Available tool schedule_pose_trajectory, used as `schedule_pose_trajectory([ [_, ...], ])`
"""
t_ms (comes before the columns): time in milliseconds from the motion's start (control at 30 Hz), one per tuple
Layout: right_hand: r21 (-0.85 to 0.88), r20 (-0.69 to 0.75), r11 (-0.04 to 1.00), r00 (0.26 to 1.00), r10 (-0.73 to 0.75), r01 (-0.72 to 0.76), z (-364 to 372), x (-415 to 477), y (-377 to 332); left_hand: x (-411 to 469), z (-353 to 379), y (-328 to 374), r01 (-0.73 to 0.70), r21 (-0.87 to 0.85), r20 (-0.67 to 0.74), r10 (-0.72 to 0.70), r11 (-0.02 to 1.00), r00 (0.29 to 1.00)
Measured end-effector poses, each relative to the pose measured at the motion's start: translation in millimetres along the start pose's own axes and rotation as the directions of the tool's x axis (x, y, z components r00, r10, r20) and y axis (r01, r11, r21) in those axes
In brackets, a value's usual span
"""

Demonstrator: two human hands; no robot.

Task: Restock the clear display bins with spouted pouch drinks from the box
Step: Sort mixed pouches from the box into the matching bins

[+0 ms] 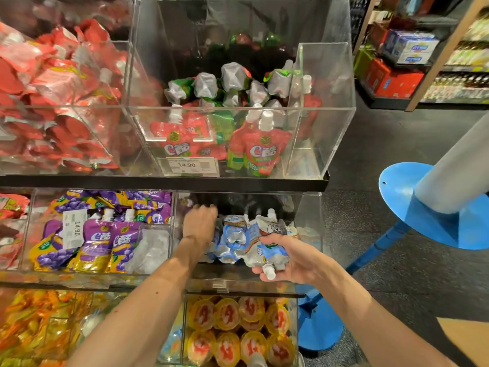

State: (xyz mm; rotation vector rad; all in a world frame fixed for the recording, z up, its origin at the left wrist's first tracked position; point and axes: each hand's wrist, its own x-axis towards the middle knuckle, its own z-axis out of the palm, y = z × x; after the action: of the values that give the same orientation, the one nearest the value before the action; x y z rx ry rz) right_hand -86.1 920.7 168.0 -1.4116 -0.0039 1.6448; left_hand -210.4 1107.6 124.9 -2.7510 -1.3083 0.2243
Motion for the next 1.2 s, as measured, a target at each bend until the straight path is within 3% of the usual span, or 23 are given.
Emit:
schedule_pose_trajectory([
  [167, -0.007, 0.033, 1.000, 0.999, -0.008, 0.008, -4.3, 2.5, 0.0, -4.2, -13.9, 1.7, -0.001, -0.077, 0.102, 0.009, 0.997, 0.995],
  [267, 0.000, 0.034, 1.000, 0.999, -0.014, 0.014, -5.1, 2.9, -2.6, -20.0, -18.2, 2.4, -0.116, -0.151, 0.047, 0.124, 0.982, 0.991],
  [400, -0.007, 0.056, 1.000, 0.998, -0.027, 0.027, -8.3, -0.1, -6.6, -49.4, -18.8, 1.3, -0.335, -0.534, -0.112, 0.328, 0.776, 0.938],
  [633, -0.364, 0.184, 0.926, 0.982, -0.030, 0.096, -3.8, -10.1, -21.6, -61.8, -26.5, -2.3, -0.530, -0.630, -0.252, 0.496, 0.568, 0.831],
  [733, -0.398, 0.235, 0.907, 0.971, -0.046, 0.139, -4.9, -10.0, -27.4, -63.5, -29.1, -9.6, -0.629, -0.496, -0.352, 0.523, 0.599, 0.776],
  [833, -0.365, 0.187, 0.921, 0.980, -0.067, 0.133, -5.4, -7.3, -29.5, -65.8, -29.3, -14.3, -0.640, -0.433, -0.309, 0.562, 0.635, 0.767],
  [967, -0.122, 0.109, 0.992, 0.994, -0.023, 0.037, -7.2, -1.6, -28.8, -68.9, -30.4, -16.1, -0.601, -0.433, -0.229, 0.563, 0.672, 0.794],
  [1033, -0.124, -0.041, 0.986, 0.992, -0.119, 0.113, -9.1, 6.7, -26.6, -71.7, -25.3, -17.4, -0.567, -0.448, -0.220, 0.529, 0.691, 0.819],
  [1100, -0.236, -0.217, 0.956, 0.949, -0.229, 0.177, -13.1, 17.4, -23.9, -73.2, -18.2, -18.9, -0.530, -0.422, -0.283, 0.449, 0.735, 0.848],
  [1200, -0.300, -0.296, 0.945, 0.929, -0.224, 0.132, -15.6, 31.4, -20.0, -69.4, -14.2, -21.4, -0.441, -0.339, -0.391, 0.301, 0.831, 0.869],
])
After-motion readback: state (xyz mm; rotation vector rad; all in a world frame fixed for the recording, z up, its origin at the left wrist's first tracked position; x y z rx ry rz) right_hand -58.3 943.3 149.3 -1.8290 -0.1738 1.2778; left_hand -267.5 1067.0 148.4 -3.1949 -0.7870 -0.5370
